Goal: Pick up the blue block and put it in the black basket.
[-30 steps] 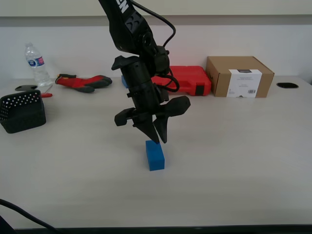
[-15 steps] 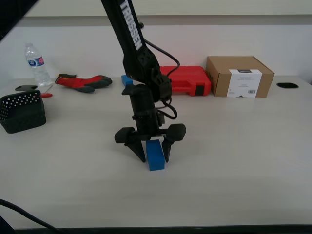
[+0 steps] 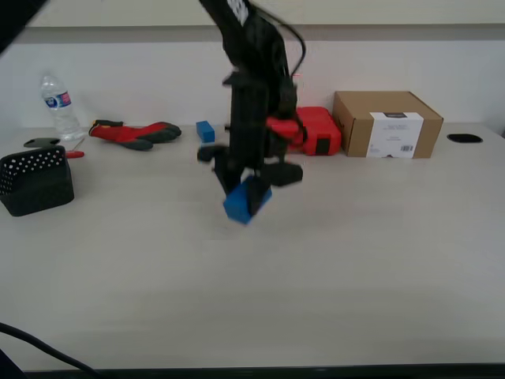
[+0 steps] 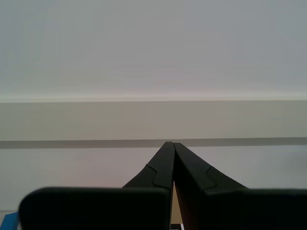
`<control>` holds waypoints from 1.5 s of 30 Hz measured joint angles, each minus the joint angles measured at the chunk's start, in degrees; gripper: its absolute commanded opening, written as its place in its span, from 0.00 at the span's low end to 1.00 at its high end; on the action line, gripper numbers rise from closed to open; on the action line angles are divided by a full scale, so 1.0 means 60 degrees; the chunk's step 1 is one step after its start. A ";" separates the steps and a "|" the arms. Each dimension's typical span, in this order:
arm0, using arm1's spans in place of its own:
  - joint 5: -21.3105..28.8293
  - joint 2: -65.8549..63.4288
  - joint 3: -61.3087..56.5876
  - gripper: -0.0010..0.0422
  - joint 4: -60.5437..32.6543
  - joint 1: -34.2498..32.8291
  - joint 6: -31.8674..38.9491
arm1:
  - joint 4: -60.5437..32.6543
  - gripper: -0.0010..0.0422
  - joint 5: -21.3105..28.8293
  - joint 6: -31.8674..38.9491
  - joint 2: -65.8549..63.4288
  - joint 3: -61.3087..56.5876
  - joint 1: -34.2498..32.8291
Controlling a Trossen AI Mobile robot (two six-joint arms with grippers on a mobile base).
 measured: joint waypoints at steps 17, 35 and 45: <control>0.0000 0.0000 0.0000 0.02 -0.0026 0.0000 0.0000 | 0.2670 0.02 -0.0801 0.1111 -0.5191 -0.2827 0.9537; -0.0004 0.0000 0.0000 0.02 -0.0015 0.0004 0.0000 | 0.7235 0.02 -0.0127 0.0943 -0.2350 -0.4397 1.0316; -0.0004 0.0000 0.0000 0.02 -0.0022 -0.0004 0.0000 | 0.7665 0.02 -0.0437 0.1650 -0.1515 -0.2787 1.0302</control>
